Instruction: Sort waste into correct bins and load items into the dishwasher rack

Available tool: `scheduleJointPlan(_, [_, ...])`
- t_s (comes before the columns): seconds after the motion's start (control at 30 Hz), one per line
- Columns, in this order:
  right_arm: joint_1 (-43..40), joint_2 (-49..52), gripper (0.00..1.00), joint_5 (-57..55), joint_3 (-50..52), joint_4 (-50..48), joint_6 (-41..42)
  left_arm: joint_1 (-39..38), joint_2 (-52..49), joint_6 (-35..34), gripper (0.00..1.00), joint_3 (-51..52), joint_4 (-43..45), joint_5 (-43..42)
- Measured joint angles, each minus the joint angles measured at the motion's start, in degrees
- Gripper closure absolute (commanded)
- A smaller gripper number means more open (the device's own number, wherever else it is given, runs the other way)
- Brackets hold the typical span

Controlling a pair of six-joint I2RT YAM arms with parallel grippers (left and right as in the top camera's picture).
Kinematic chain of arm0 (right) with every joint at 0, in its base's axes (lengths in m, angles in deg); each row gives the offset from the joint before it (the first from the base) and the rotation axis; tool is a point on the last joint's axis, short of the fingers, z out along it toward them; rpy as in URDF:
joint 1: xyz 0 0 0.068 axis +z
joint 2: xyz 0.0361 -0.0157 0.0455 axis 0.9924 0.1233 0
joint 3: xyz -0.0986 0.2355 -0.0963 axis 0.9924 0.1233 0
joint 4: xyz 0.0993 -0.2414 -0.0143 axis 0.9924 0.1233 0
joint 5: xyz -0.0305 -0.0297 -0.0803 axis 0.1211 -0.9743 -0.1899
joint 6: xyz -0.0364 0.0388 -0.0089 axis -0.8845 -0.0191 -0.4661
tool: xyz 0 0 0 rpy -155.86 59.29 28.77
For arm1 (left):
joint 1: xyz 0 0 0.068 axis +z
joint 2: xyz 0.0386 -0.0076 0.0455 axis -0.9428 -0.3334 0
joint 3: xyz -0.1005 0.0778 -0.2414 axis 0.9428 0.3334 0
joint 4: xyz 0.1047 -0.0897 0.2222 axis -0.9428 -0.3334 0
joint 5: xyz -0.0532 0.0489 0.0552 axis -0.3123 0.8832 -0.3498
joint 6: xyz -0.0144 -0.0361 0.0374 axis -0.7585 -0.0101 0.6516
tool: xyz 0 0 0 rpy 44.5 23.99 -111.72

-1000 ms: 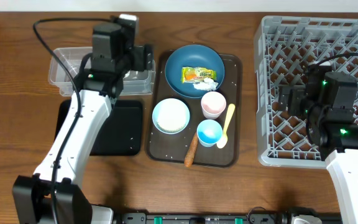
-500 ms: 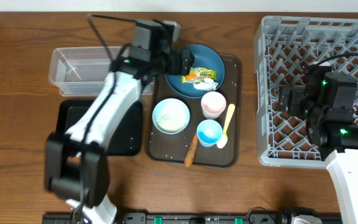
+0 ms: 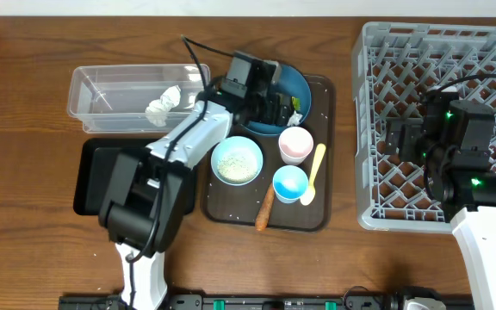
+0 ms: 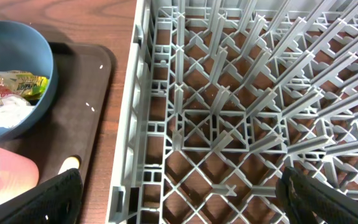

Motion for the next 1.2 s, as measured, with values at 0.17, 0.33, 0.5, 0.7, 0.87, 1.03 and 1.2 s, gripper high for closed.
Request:
scheduleJointPlan(0.17, [0.00, 0.00, 0.01, 0.00, 0.00, 0.02, 0.02, -0.76, -1.42, -0.70, 0.29, 0.00, 0.11, 0.00])
scheduleJointPlan(0.33, [0.00, 0.00, 0.01, 0.00, 0.00, 0.04, 0.00, -0.98, -1.66, -1.09, 0.61, 0.00, 0.07, -0.02])
scheduleJointPlan(0.5, [0.00, 0.00, 0.01, 0.00, 0.00, 0.09, 0.00, -0.98, -1.66, -0.96, 0.81, 0.00, 0.09, 0.00])
scheduleJointPlan(0.7, [0.00, 0.00, 0.01, 0.00, 0.00, 0.11, 0.02, -0.96, -1.66, -0.68, 0.94, 0.00, 0.09, -0.02])
scheduleJointPlan(0.87, [0.00, 0.00, 0.01, 0.00, 0.00, 0.13, 0.00, -0.66, -1.53, -0.02, 0.94, 0.00, -0.63, 1.16])
scheduleJointPlan(1.03, [0.00, 0.00, 0.01, 0.00, 0.00, 0.20, 0.02, 0.74, 2.25, 3.15, 0.94, 0.02, -3.76, 5.25])
scheduleJointPlan(1.2, [0.00, 0.00, 0.01, 0.00, 0.00, 0.22, 0.00, 2.10, 12.85, 8.02, 0.94, 0.04, -4.74, 10.67])
